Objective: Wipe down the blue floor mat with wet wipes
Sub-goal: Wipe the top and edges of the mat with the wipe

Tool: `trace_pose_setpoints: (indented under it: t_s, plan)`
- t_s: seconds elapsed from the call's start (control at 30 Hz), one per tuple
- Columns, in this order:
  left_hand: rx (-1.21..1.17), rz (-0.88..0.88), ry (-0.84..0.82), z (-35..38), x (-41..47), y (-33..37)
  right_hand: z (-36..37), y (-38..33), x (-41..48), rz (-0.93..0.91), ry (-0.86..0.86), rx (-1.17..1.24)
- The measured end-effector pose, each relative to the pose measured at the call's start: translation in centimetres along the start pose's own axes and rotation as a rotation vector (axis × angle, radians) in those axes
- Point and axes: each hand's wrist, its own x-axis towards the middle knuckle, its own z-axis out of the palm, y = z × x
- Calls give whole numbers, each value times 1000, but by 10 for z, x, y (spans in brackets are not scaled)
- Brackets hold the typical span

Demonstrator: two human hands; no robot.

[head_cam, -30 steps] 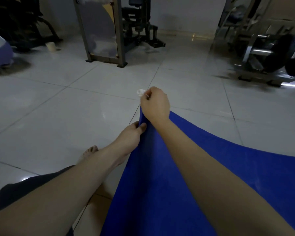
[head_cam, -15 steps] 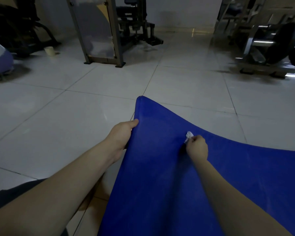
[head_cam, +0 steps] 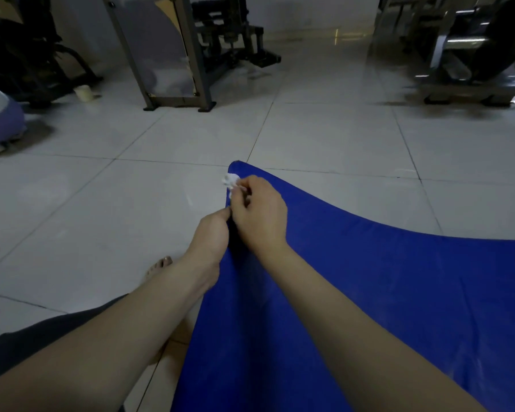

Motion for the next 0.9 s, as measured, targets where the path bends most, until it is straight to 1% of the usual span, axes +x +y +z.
trace_pose_setpoints:
  t_s: [0.07,0.17,0.3,0.4,0.5,0.57,0.6,0.67,0.8,0.9]
  plan:
    - [5,24,26,1,-2,1,-1,-3,-1,-80,15,-26]
    - [-17,12,37,2,-2,2,-4,11,-2,-28,5,-12]
    - [-45,-33,73,3,2,2,-6,56,-9,178,-1,-57]
    - [-56,-48,82,1,6,1,-15,98,-23,327,-37,-186]
    - [-39,-59,57,2,7,2,-25,134,-39,496,-54,-302]
    - [-31,-65,49,4,6,4,-28,140,-42,583,-44,-311]
    - [-27,-66,49,5,6,4,-28,135,-41,604,-38,-279]
    - [-19,-61,43,5,7,5,-26,112,-37,585,-26,-160]
    - [1,-66,36,4,7,4,-10,48,-38,408,-22,87]
    - [-43,-92,27,-1,10,2,1,5,-42,252,-109,93]
